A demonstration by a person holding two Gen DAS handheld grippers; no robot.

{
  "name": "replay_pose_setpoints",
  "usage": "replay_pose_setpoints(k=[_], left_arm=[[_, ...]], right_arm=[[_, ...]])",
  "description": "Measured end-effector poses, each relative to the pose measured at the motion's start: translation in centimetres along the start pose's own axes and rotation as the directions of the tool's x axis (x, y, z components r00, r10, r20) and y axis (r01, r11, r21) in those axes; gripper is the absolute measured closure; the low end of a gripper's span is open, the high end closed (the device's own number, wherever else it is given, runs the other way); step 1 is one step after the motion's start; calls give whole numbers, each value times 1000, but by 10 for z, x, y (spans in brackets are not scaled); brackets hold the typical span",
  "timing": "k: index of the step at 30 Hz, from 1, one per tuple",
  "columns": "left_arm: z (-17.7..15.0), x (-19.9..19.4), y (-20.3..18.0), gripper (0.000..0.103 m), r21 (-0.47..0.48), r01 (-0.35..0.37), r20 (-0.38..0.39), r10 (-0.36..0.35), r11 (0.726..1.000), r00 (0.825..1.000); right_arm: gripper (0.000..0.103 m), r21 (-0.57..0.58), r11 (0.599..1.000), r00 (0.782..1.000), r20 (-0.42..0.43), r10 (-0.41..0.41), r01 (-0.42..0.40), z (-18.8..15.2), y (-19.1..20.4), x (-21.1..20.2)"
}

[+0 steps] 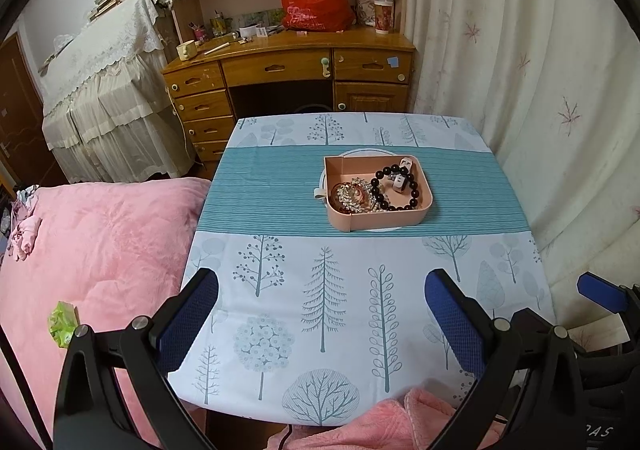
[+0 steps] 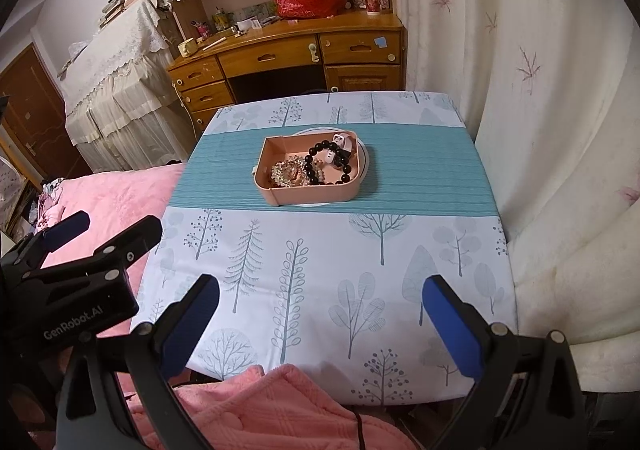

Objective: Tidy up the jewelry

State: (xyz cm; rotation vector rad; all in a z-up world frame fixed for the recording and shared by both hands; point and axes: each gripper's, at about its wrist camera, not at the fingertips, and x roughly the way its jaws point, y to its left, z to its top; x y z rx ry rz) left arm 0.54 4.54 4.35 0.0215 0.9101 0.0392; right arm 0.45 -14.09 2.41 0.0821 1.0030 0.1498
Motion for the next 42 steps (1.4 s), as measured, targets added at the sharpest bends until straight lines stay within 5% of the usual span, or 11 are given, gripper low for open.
replay_pose_setpoints(k=[42], left_arm=[[-3,-1,6,1,-22,-8,-19,7,1000,1000]], right_arm=[[1,-4,1000,999,-39,-20,20,1,-6,2]])
